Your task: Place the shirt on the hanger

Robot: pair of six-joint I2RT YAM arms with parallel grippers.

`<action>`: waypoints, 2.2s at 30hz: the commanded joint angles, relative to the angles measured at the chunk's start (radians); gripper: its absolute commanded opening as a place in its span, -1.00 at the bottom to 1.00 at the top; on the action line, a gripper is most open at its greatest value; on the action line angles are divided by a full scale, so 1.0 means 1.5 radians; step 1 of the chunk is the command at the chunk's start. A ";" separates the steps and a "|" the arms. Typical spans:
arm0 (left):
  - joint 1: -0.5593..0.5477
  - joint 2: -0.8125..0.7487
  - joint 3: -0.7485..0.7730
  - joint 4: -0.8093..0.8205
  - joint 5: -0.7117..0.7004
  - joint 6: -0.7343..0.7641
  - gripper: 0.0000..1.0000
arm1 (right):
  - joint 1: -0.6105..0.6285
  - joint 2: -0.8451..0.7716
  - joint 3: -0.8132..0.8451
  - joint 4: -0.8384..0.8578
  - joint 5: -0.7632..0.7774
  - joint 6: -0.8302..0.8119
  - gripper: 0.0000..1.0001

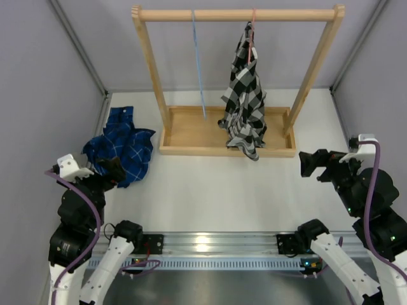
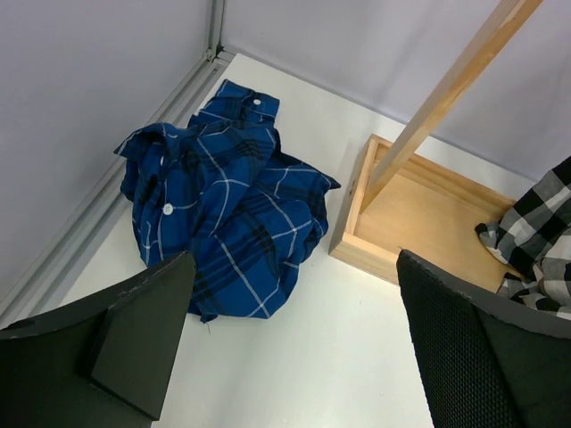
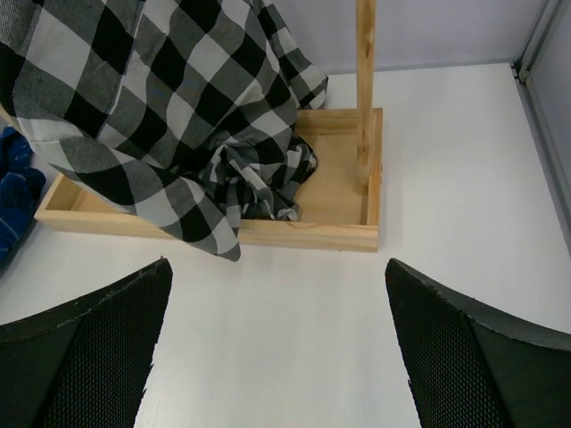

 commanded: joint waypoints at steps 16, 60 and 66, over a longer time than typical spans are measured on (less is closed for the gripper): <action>0.086 0.463 0.150 -0.036 -0.172 -0.151 0.96 | -0.010 0.046 -0.058 0.126 -0.277 0.073 0.99; -0.045 0.083 -0.183 0.390 0.643 -0.138 -1.00 | -0.010 0.001 -0.122 0.234 -0.396 0.051 0.99; -0.044 -0.095 -0.376 0.399 0.765 -0.249 -1.00 | -0.009 0.021 -0.227 0.330 -0.612 0.121 0.99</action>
